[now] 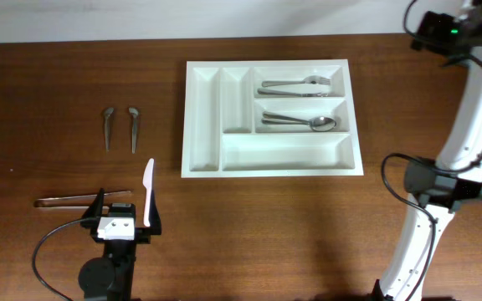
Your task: Pack container
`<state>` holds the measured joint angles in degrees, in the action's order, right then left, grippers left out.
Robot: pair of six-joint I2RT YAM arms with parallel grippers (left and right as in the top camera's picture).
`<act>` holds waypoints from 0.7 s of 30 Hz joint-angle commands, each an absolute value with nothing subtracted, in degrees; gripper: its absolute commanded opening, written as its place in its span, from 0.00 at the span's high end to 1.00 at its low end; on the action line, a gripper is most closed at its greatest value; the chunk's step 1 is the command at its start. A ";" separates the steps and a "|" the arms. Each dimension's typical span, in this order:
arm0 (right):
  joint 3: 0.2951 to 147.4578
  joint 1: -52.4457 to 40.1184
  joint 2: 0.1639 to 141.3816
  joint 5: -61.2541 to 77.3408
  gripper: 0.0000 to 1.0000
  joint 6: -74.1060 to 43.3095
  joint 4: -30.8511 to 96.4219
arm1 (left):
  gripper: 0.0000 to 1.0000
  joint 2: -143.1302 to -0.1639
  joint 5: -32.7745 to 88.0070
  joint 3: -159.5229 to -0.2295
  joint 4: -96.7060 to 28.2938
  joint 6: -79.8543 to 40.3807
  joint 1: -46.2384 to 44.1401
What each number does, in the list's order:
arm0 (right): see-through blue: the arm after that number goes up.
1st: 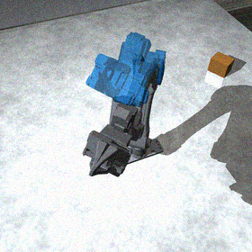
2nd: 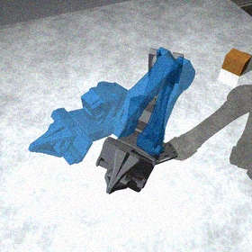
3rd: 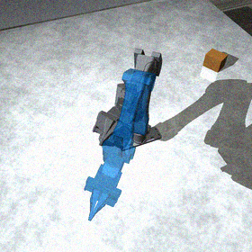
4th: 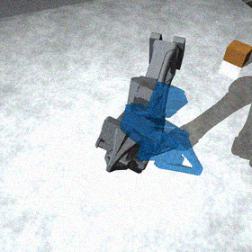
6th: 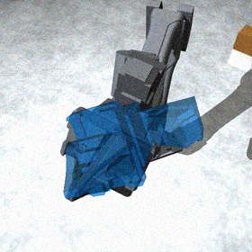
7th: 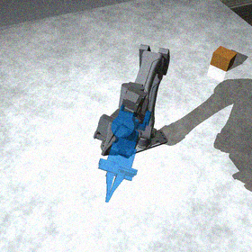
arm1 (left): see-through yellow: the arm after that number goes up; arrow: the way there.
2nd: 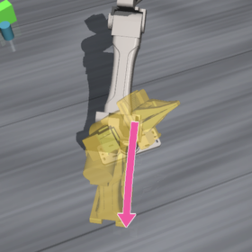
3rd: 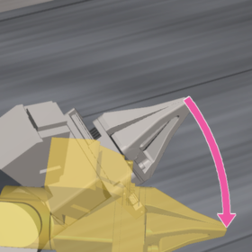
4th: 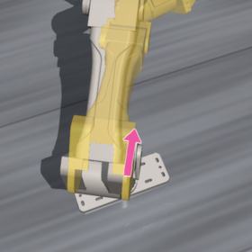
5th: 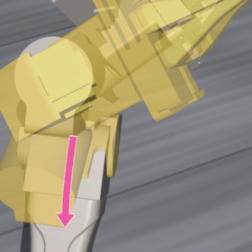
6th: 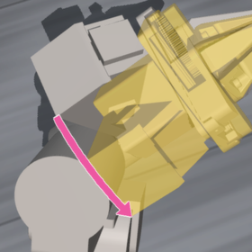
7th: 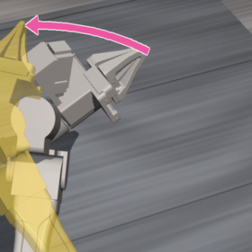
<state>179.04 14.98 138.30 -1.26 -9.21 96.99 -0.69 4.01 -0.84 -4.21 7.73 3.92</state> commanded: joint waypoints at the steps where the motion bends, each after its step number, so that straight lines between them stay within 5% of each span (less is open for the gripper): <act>1: 179.46 16.69 135.09 4.27 0.01 -2.42 97.36 | 0.01 -0.34 3.60 -0.54 -4.29 8.29 3.81; 6: 174.28 16.99 131.94 6.46 0.01 4.38 97.36 | 0.01 -0.34 3.60 -0.54 -4.29 8.29 3.81; 13: 143.55 17.45 121.30 -6.63 0.01 4.60 97.34 | 0.01 -0.34 3.60 -0.54 -4.29 8.29 3.81; 21: 127.04 22.50 121.23 -5.34 0.01 14.44 92.25 | 0.01 -0.34 3.60 -0.54 -4.29 8.29 3.81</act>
<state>130.93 19.46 122.10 -4.62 9.10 94.65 -0.69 4.01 -0.84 -4.21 7.73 3.92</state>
